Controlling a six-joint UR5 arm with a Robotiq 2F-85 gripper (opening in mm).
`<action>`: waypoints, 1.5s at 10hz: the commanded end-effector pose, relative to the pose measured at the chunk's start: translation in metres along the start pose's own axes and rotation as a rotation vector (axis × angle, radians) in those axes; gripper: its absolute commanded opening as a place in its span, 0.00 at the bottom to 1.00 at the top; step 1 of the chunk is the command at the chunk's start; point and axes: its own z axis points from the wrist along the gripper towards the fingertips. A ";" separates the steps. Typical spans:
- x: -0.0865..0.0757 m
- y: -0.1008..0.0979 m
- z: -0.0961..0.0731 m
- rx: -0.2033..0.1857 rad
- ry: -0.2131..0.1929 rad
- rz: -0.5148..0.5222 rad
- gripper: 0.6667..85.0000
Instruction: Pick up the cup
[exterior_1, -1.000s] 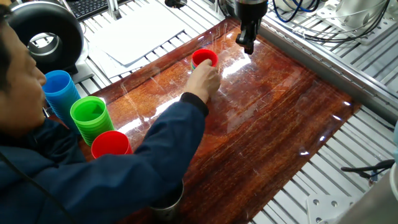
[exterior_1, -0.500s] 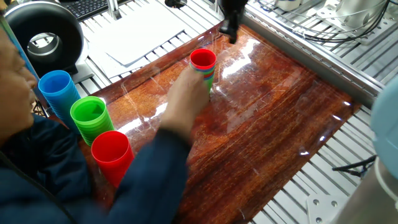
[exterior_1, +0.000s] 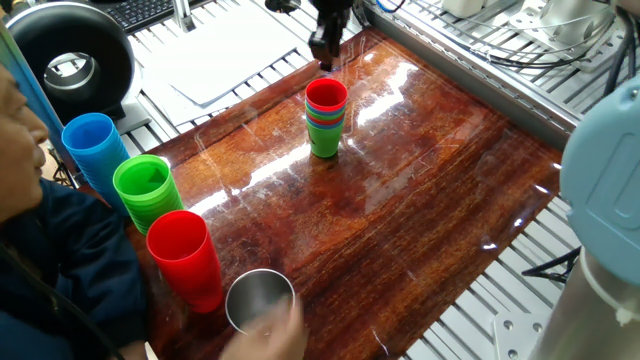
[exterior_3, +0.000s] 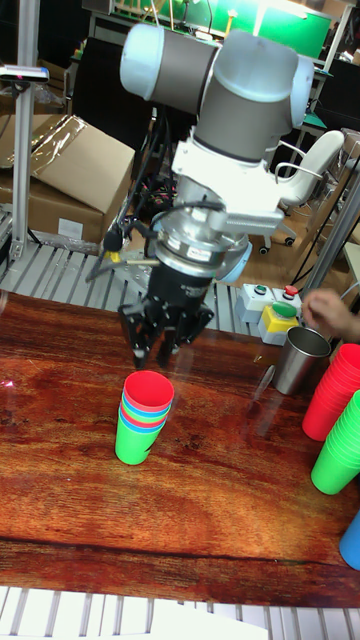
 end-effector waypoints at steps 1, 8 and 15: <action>-0.017 0.005 0.010 -0.022 -0.052 -0.067 0.45; -0.020 -0.010 0.027 0.035 -0.112 -0.216 0.43; -0.006 -0.014 0.043 0.054 -0.145 -0.295 0.41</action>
